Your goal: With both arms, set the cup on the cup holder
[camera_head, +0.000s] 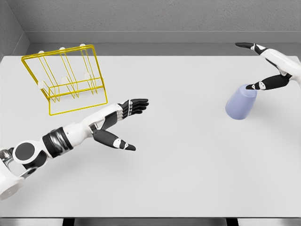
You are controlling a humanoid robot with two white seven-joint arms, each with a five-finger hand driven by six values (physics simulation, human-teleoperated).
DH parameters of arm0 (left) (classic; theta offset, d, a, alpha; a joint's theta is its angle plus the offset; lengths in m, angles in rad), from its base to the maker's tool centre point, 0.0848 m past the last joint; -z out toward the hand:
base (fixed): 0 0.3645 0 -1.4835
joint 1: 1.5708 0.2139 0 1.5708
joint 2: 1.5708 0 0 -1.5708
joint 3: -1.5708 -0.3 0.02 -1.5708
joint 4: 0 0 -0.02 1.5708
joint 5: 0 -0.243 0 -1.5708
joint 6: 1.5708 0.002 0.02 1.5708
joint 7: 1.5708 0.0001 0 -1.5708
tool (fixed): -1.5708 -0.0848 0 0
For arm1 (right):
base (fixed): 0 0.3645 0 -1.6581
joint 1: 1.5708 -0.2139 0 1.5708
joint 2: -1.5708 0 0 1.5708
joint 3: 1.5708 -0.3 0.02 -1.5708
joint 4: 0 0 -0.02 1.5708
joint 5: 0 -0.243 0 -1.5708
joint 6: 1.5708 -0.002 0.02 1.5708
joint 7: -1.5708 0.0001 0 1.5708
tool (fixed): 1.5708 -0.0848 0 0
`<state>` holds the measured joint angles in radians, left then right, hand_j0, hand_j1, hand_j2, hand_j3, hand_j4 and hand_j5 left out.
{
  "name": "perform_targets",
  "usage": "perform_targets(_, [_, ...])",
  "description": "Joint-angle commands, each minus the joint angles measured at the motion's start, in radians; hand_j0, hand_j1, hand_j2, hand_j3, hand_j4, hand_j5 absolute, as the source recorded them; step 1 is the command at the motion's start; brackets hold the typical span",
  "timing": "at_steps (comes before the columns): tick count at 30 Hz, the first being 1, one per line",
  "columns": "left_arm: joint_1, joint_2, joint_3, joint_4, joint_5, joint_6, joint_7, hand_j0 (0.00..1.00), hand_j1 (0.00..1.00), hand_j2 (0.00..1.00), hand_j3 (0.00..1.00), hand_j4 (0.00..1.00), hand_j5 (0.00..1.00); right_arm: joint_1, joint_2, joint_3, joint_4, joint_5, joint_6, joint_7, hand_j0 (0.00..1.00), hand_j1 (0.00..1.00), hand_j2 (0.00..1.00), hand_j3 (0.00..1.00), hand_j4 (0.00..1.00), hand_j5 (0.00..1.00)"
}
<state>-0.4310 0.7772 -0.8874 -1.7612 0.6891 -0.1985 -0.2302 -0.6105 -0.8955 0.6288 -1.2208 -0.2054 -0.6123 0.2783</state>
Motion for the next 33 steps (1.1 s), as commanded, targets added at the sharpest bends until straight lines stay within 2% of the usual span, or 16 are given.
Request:
perform_targets(1, [0.002, 0.001, 0.001, 0.0, 0.003, 0.001, 0.0, 1.0, 1.0, 1.0, 1.0, 1.0, 1.0, 0.0, -0.003, -0.001, -0.002, -0.008, 0.001, 0.001, 1.0, 1.0, 1.0, 1.0, 1.0, 1.0])
perform_targets(11, [0.002, 0.001, 0.001, 0.0, 0.004, 0.001, 0.0, 1.0, 1.0, 1.0, 1.0, 1.0, 1.0, 0.04, -0.033, 0.002, 0.041, -0.034, 0.001, -0.002, 1.0, 1.0, 1.0, 1.0, 1.0, 1.0])
perform_targets(13, [0.003, 0.002, 0.001, 0.0, 0.006, 0.001, 0.0, 1.0, 1.0, 1.0, 1.0, 1.0, 1.0, 0.09, -0.069, 0.005, 0.043, -0.092, 0.001, -0.002, 1.0, 1.0, 1.0, 1.0, 1.0, 1.0])
perform_targets(16, [0.002, 0.001, -0.001, 0.0, 0.006, -0.001, 0.0, 1.0, 1.0, 1.0, 1.0, 1.0, 1.0, 0.144, -0.085, 0.009, 0.04, -0.143, 0.001, -0.002, 1.0, 1.0, 1.0, 1.0, 1.0, 1.0])
perform_targets(19, [0.003, 0.001, -0.001, 0.0, 0.006, 0.001, 0.0, 1.0, 1.0, 1.0, 1.0, 1.0, 1.0, 0.166, -0.085, 0.011, 0.04, -0.193, 0.001, -0.002, 1.0, 1.0, 1.0, 1.0, 1.0, 1.0])
perform_targets(24, [0.002, 0.001, 0.001, 0.002, 0.004, 0.002, 0.0, 1.0, 1.0, 1.0, 1.0, 1.0, 1.0, 0.176, -0.072, 0.014, 0.055, -0.261, 0.001, -0.002, 1.0, 1.0, 1.0, 1.0, 1.0, 1.0])
perform_targets(26, [0.002, 0.001, 0.001, 0.002, 0.004, 0.001, 0.0, 1.0, 1.0, 1.0, 1.0, 1.0, 1.0, 0.176, -0.072, 0.052, 0.06, -0.316, 0.001, -0.002, 1.0, 1.0, 1.0, 1.0, 1.0, 1.0])
perform_targets(32, [0.003, 0.002, 0.001, 0.002, 0.006, 0.004, 0.0, 1.0, 1.0, 1.0, 1.0, 1.0, 1.0, 0.178, -0.068, 0.089, 0.058, -0.379, 0.001, -0.002, 1.0, 1.0, 1.0, 1.0, 1.0, 1.0])
perform_targets(33, [-0.002, 0.002, 0.002, 0.005, 0.006, 0.042, 0.006, 1.0, 1.0, 1.0, 1.0, 1.0, 1.0, 0.178, -0.069, 0.108, 0.058, -0.401, 0.001, -0.002, 1.0, 1.0, 1.0, 1.0, 1.0, 1.0])
